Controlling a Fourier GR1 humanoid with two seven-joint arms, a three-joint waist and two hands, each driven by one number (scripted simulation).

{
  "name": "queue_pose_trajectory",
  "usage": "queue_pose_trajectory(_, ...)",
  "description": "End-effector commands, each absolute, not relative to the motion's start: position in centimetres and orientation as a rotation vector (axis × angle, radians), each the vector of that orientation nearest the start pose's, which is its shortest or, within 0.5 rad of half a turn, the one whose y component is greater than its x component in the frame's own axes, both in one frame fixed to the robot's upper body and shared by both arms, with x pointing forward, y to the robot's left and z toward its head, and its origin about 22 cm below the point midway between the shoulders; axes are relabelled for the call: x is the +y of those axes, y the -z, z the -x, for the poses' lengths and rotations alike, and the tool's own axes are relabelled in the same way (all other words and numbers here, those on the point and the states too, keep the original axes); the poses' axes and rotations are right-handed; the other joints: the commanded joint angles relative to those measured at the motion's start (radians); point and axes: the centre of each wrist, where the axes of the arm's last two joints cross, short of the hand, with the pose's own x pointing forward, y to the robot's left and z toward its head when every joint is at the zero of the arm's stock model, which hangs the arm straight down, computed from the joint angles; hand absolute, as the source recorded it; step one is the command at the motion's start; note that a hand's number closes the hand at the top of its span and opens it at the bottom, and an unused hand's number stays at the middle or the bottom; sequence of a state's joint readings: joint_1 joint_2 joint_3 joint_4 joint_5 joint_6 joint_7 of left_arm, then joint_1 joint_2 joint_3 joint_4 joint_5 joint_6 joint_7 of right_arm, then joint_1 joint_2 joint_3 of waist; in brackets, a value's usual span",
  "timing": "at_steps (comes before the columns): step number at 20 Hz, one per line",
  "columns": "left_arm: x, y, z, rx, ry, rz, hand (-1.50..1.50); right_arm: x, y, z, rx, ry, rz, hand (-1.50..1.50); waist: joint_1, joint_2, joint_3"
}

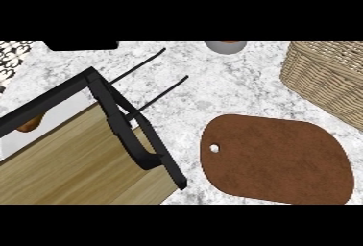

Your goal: Pick the bell pepper from the cutting board and place it in the basket

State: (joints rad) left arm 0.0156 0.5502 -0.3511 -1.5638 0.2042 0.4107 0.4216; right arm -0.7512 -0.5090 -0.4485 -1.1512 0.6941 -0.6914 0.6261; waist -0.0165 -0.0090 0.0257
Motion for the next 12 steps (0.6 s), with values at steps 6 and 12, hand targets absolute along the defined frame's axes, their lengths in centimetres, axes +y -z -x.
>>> queue_pose_trajectory(6, 29.4, -4.8, -24.8, -1.316, -0.002, -0.291, 0.0, -43.7, -20.7, -31.1, -1.378, 0.694, 1.195, -1.5, -0.071, -0.013, -0.027)
queue_pose_trajectory(12, 29.7, -3.9, -23.5, -1.304, -0.019, -0.321, 0.0, -47.0, -18.5, -26.0, -1.35, 0.567, 1.12, -1.5, -0.088, -0.016, -0.027)
